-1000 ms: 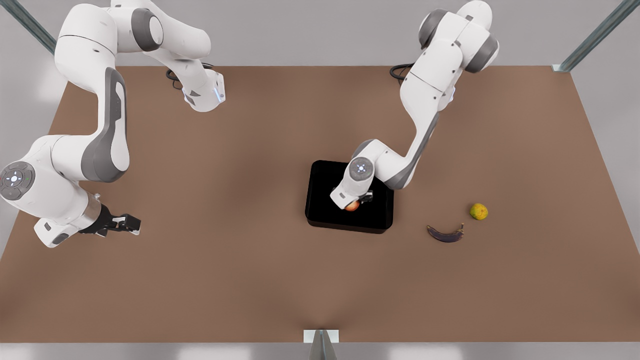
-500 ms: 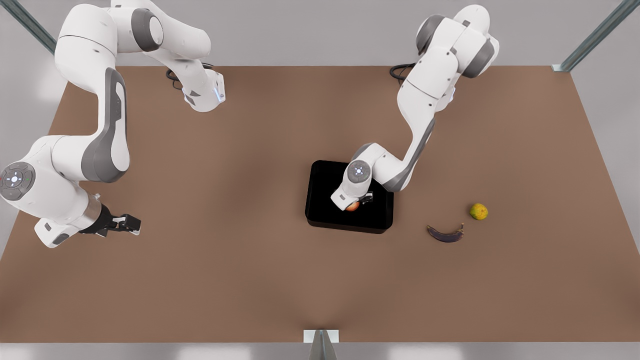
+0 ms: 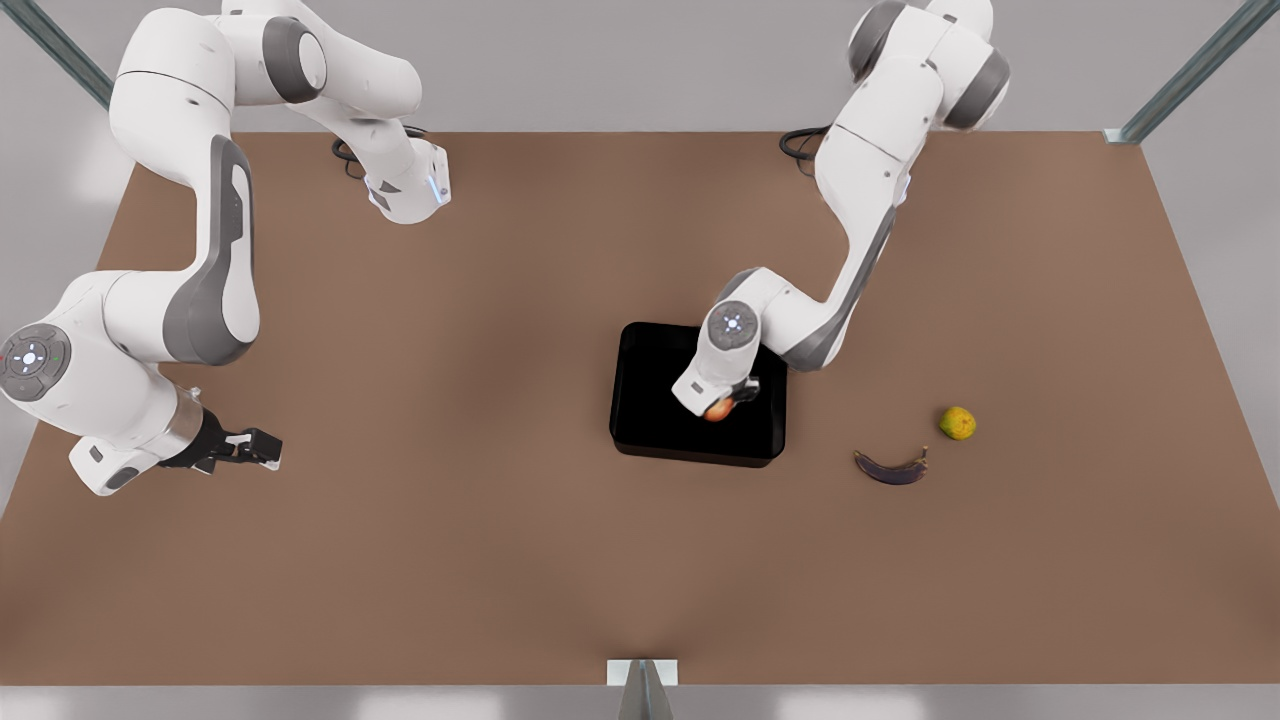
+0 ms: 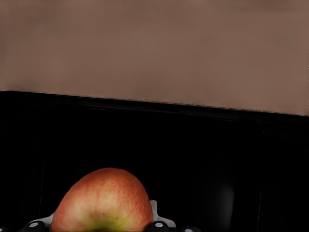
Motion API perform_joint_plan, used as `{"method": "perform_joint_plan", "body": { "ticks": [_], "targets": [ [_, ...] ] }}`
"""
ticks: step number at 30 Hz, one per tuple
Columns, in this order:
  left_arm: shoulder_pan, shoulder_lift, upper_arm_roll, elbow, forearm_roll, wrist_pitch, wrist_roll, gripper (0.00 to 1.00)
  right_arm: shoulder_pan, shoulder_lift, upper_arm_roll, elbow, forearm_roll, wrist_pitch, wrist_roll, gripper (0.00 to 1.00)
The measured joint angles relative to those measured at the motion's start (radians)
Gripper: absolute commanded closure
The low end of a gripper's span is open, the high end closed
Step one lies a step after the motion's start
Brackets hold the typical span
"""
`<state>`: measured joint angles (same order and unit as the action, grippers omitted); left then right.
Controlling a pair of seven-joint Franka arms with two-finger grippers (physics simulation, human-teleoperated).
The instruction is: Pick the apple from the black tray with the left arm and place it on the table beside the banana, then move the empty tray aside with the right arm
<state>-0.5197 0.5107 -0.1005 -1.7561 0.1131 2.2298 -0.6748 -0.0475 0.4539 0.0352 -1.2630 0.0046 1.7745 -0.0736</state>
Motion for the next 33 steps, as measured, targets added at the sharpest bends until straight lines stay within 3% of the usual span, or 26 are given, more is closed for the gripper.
{"method": "perform_joint_plan", "body": {
  "ticks": [2, 5, 8, 10, 11, 12, 13, 14, 16, 18, 21, 24, 33],
  "targets": [
    [0.018, -0.061, 0.057, 0.004, -0.002, -0.080, 0.027, 0.27, 0.023, -0.003, 0.007, 0.009, -0.001, -0.011, 0.007, 0.00],
    [0.179, -0.119, 0.085, 0.007, -0.005, -0.183, 0.103, 0.27, 0.202, -0.008, 0.011, 0.085, -0.011, -0.076, 0.072, 0.00],
    [0.328, -0.047, 0.090, 0.010, -0.005, -0.215, 0.194, 0.24, 0.423, -0.012, 0.007, 0.141, -0.022, -0.133, 0.203, 0.00],
    [0.370, -0.022, 0.090, -0.077, -0.005, -0.185, 0.252, 0.23, 0.505, -0.056, 0.049, 0.151, -0.023, -0.162, 0.310, 0.00],
    [0.389, -0.022, 0.090, -0.130, -0.006, -0.154, 0.281, 0.15, 0.516, -0.088, 0.101, 0.148, -0.013, -0.188, 0.362, 0.00],
    [0.400, -0.023, 0.091, -0.157, -0.008, -0.128, 0.309, 0.00, 0.525, -0.104, 0.155, 0.146, -0.006, -0.211, 0.412, 0.00],
    [0.410, -0.025, 0.092, -0.171, -0.009, -0.105, 0.336, 0.00, 0.533, -0.129, 0.188, 0.128, 0.001, -0.217, 0.461, 0.13],
    [0.420, -0.026, 0.092, -0.178, -0.009, -0.086, 0.362, 0.00, 0.534, -0.175, 0.214, 0.053, 0.008, -0.208, 0.512, 0.00],
    [0.434, -0.028, 0.093, -0.183, -0.009, -0.057, 0.411, 0.00, 0.559, -0.229, 0.263, -0.120, 0.012, -0.141, 0.628, 0.00],
    [0.437, -0.079, 0.092, -0.168, -0.013, -0.048, 0.455, 0.00, 0.576, -0.200, 0.279, -0.188, 0.013, -0.063, 0.740, 0.00],
    [0.438, -0.191, 0.091, 0.112, -0.094, -0.170, 0.501, 0.00, 0.549, -0.137, 0.279, -0.224, 0.014, 0.047, 0.899, 0.00],
    [0.436, -0.257, 0.089, 0.225, -0.144, -0.309, 0.546, 0.00, 0.519, -0.131, 0.277, -0.313, 0.002, 0.161, 1.041, 0.00],
    [0.458, -0.228, 0.104, 0.262, -0.152, -0.482, 0.644, 0.00, 0.529, 0.002, 0.315, -0.357, -0.131, 0.403, 1.369, 0.00]
  ]
}}
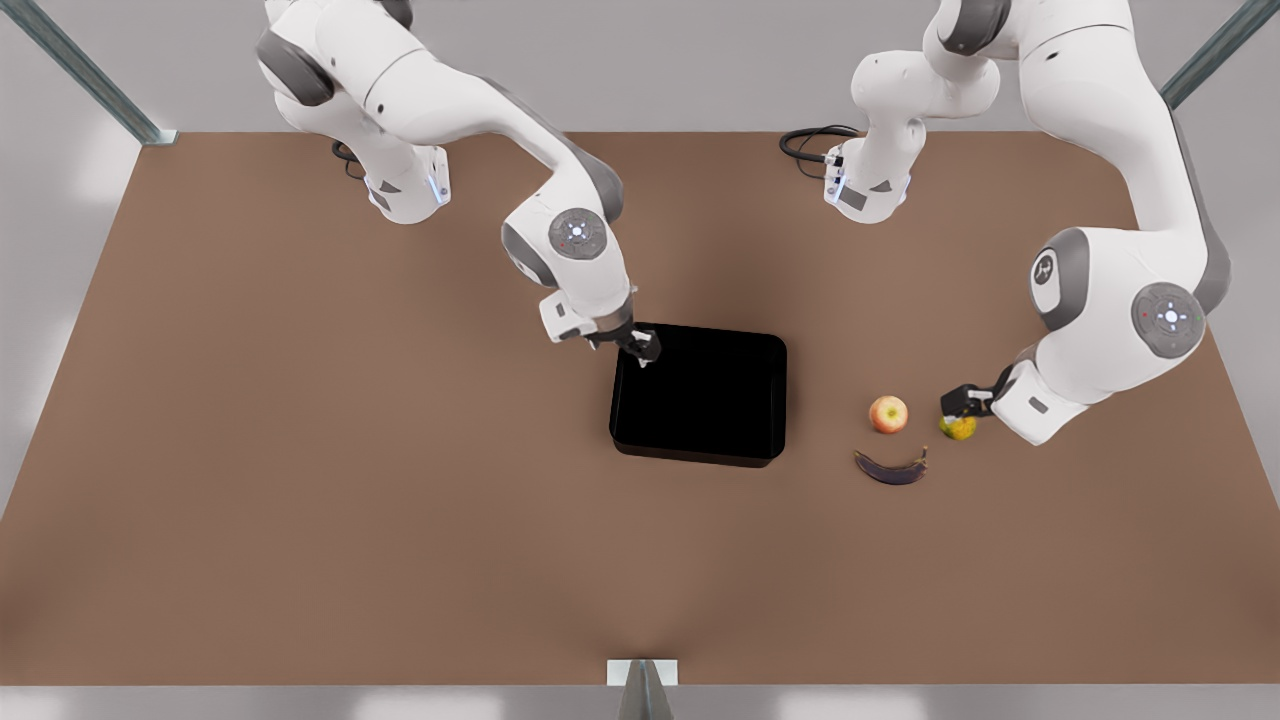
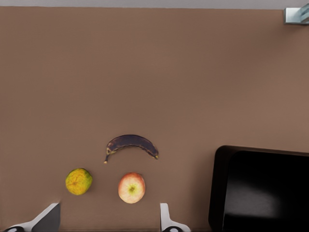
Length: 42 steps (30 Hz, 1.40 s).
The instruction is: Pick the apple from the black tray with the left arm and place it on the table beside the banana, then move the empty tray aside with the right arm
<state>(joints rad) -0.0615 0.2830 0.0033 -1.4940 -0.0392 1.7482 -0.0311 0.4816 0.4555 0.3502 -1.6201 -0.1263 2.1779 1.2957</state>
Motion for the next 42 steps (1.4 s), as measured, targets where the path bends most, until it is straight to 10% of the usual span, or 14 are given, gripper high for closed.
{"method": "perform_joint_plan", "body": {
  "ticks": [21, 29, 42],
  "targets": [
    [-0.011, 0.003, -0.001, 0.001, 0.026, -0.048, 0.069, 0.00, -0.003, 0.253, 0.030, -0.020, -0.291, 0.143, 0.139, 0.01],
    [-0.012, 0.003, 0.000, 0.001, 0.026, -0.049, 0.077, 0.00, -0.005, 0.276, 0.033, -0.020, -0.316, 0.184, 0.129, 0.59],
    [-0.012, 0.003, 0.000, -0.001, 0.026, -0.050, 0.083, 0.00, -0.029, 0.229, 0.058, -0.014, -0.311, 0.192, 0.115, 0.87]
  ]
}}
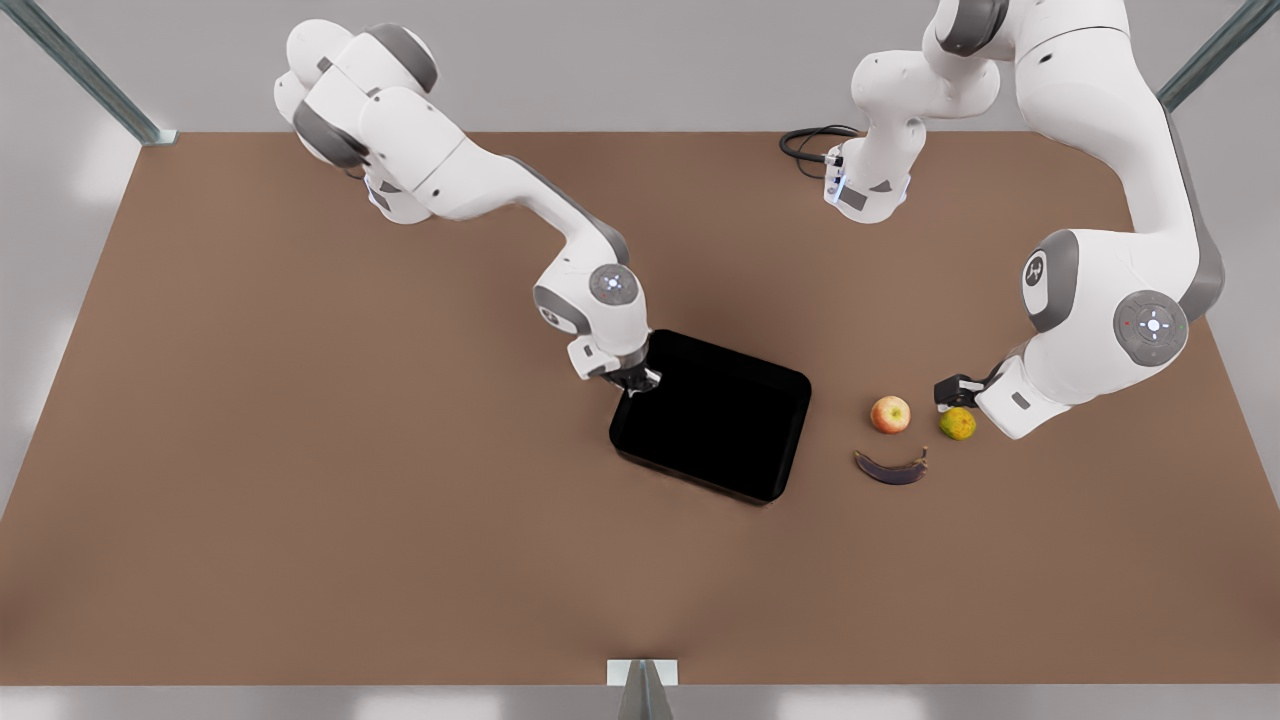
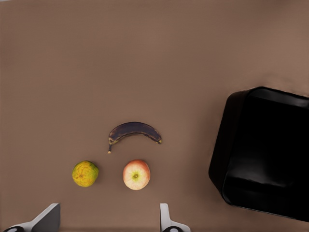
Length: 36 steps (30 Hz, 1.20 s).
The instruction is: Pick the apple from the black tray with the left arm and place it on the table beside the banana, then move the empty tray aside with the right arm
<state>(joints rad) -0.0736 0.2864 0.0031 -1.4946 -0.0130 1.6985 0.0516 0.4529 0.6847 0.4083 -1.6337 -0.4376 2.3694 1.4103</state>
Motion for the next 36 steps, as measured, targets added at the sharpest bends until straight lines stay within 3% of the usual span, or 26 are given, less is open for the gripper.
{"method": "perform_joint_plan", "body": {
  "ticks": [6, 12, 22, 27, 36],
  "targets": [
    [-0.001, 0.002, 0.000, 0.000, 0.000, 0.000, 0.001, 0.00, -0.082, -0.149, 0.024, 0.000, 0.064, -0.098, -0.063, 0.92],
    [-0.003, 0.005, 0.000, 0.000, 0.000, 0.000, 0.002, 0.00, -0.188, -0.296, -0.013, 0.004, 0.212, -0.277, -0.244, 0.94],
    [-0.005, 0.006, 0.000, 0.000, 0.011, 0.001, 0.003, 0.00, -0.208, -0.381, -0.449, 0.061, 0.452, -0.485, -0.763, 0.97],
    [-0.005, 0.006, 0.000, 0.000, 0.014, 0.001, 0.003, 0.00, -0.210, -0.399, -0.624, 0.097, 0.512, -0.564, -1.064, 0.98],
    [-0.005, 0.006, 0.000, 0.000, 0.015, 0.001, 0.003, 0.00, -0.250, -0.237, -0.739, 0.108, 0.578, -0.601, -1.518, 0.95]
  ]
}}
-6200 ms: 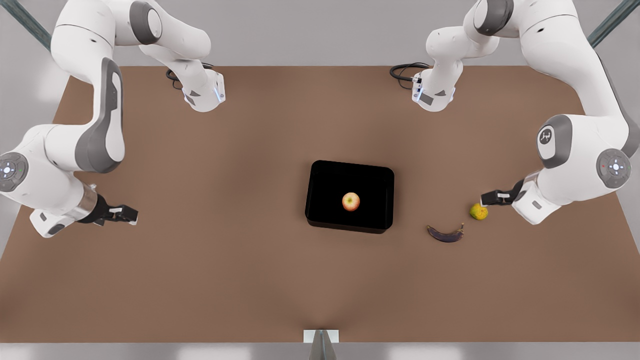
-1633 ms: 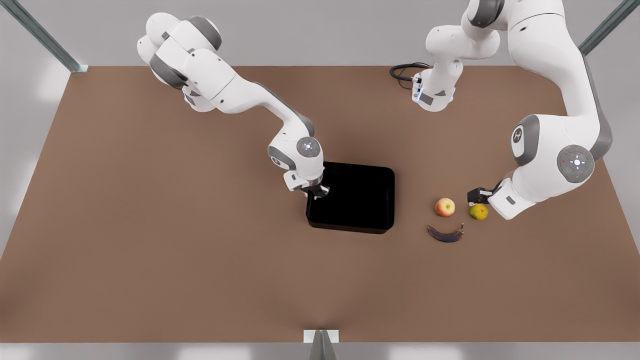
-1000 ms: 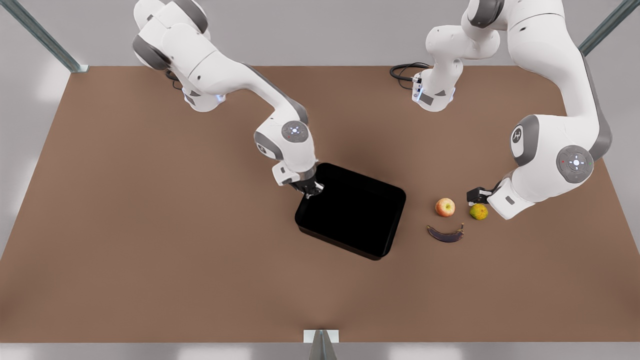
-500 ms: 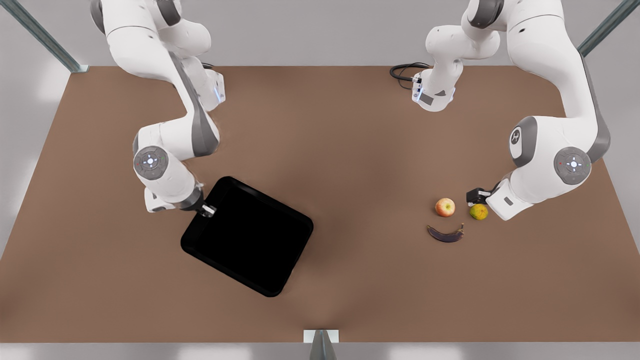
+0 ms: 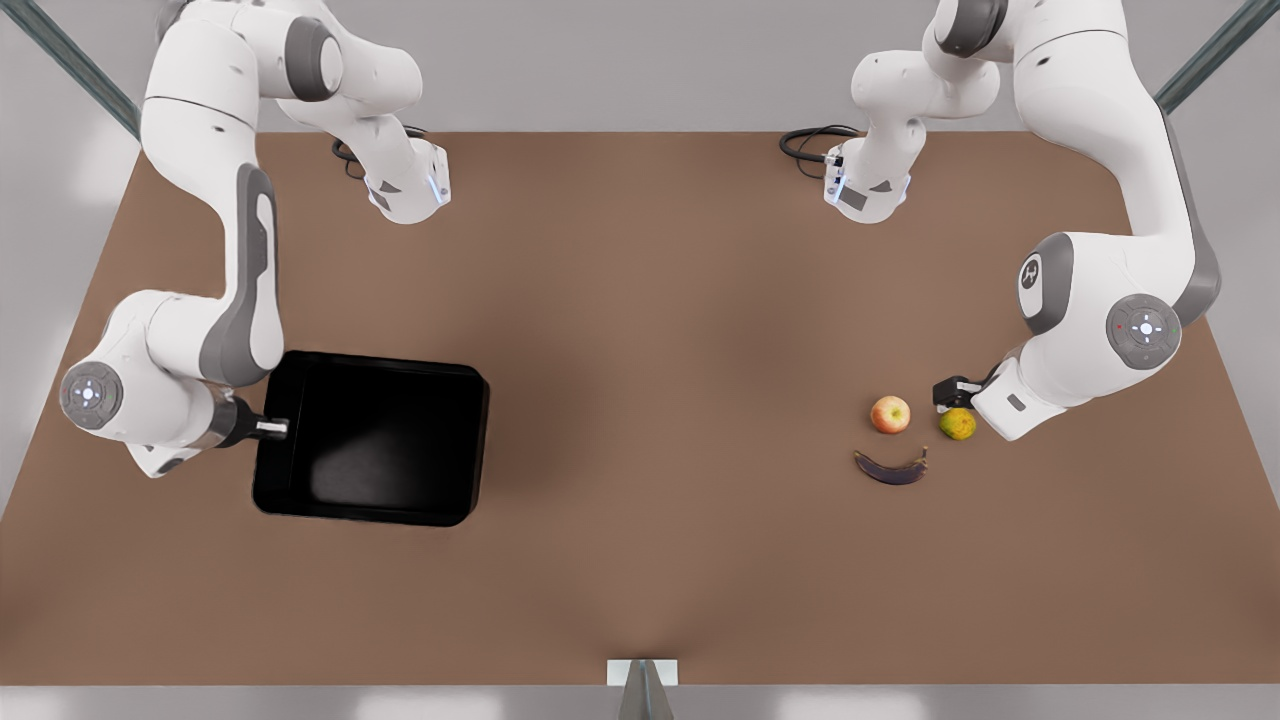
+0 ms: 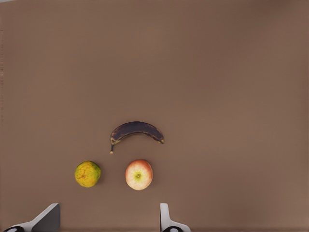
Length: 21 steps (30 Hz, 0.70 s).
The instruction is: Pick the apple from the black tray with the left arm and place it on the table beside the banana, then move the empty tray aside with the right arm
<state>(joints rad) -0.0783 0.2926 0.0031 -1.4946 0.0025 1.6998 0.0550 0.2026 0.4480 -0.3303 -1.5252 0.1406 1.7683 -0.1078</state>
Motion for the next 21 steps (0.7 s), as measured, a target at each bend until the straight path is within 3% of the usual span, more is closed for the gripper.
{"method": "perform_joint_plan", "body": {
  "ticks": [5, 6, 8, 9, 10, 13, 17, 21],
  "targets": [
    [0.000, 0.000, 0.000, 0.000, -0.001, 0.000, 0.000, 0.00, -0.011, 0.063, -0.011, 0.000, 0.008, 0.037, -0.173, 0.87],
    [0.001, 0.000, 0.000, 0.001, -0.004, 0.000, 0.000, 0.00, -0.011, 0.066, -0.011, 0.001, 0.006, 0.042, -0.202, 0.58],
    [0.001, 0.002, -0.001, 0.002, -0.007, 0.000, 0.002, 0.00, -0.010, 0.069, -0.010, 0.004, 0.000, 0.056, -0.251, 0.23],
    [0.002, 0.004, -0.002, 0.005, -0.010, 0.002, 0.005, 0.00, -0.010, 0.069, -0.008, 0.004, -0.006, 0.062, -0.271, 0.06],
    [0.003, 0.008, -0.002, 0.013, -0.013, 0.003, 0.007, 0.00, -0.010, 0.068, -0.007, 0.006, -0.016, 0.069, -0.288, 0.01],
    [0.003, 0.018, -0.004, 0.030, -0.018, 0.005, 0.016, 0.00, -0.012, 0.031, 0.012, 0.065, -0.011, 0.073, -0.329, 0.01],
    [0.002, 0.020, -0.005, 0.034, -0.018, 0.006, 0.025, 0.00, -0.033, -0.071, 0.143, 0.203, -0.009, 0.003, -0.337, 0.00],
    [0.003, 0.020, -0.004, 0.034, -0.018, 0.007, 0.033, 0.00, -0.037, -0.108, 0.148, 0.224, -0.023, -0.059, -0.324, 0.00]
  ]
}}
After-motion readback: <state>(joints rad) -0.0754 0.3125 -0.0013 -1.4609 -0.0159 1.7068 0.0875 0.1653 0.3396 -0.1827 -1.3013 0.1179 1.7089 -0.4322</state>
